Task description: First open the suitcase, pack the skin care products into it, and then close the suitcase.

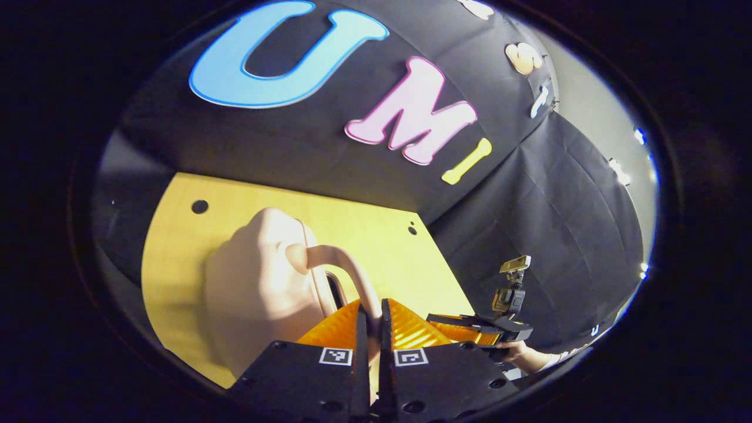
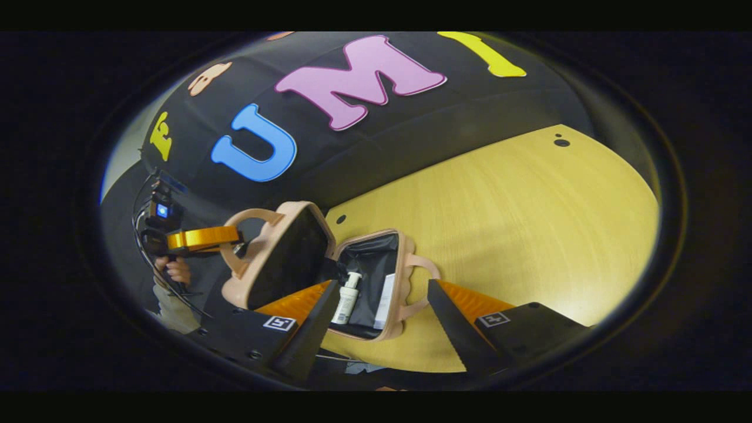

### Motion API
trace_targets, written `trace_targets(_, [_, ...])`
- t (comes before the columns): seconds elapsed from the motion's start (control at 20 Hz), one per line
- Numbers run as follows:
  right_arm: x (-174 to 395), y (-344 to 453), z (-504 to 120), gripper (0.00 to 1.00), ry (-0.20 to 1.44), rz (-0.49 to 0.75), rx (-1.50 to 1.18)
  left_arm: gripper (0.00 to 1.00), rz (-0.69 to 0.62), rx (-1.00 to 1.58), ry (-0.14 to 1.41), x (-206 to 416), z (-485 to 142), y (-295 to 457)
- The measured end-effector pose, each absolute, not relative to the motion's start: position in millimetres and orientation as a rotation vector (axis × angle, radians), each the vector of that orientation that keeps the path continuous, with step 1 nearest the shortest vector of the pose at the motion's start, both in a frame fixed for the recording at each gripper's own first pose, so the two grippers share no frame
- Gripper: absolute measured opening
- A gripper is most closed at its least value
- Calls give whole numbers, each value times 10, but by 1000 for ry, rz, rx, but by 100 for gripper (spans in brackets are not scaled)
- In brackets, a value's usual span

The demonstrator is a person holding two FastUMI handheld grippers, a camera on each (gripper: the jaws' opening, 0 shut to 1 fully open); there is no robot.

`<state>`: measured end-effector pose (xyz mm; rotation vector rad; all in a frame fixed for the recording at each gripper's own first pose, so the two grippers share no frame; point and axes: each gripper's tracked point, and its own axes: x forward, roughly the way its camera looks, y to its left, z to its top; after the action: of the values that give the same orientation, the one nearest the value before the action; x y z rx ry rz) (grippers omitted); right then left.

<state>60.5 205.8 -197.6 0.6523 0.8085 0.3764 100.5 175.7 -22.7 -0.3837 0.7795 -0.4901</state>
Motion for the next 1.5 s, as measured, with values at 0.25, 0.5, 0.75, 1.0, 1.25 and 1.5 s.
trace_targets(0.25, [397, 1574, -1969, 96, 795, 297, 617, 11, -528, -279, 998, 1096, -1248, 846])
trace_targets(0.5, [261, 1170, -2080, 96, 776, 187, 612, 12, -511, -77, 1095, 1001, -1491, 727])
trace_targets(0.75, [27, 833, -2246, 82, 813, 104, 563, 20, -499, -72, 1098, 992, -1613, 669])
trace_targets(1.0, [152, 683, -2196, 83, 760, 142, 491, 61, -447, 93, 1050, 1027, -1555, 674])
trace_targets(1.25, [289, 378, -2006, 96, 712, 261, 373, 87, -189, 287, 931, 1138, -1055, 961])
trace_targets(1.5, [475, -277, -1473, 96, 540, 290, 186, 89, -34, 270, 601, 1039, -5, 469])
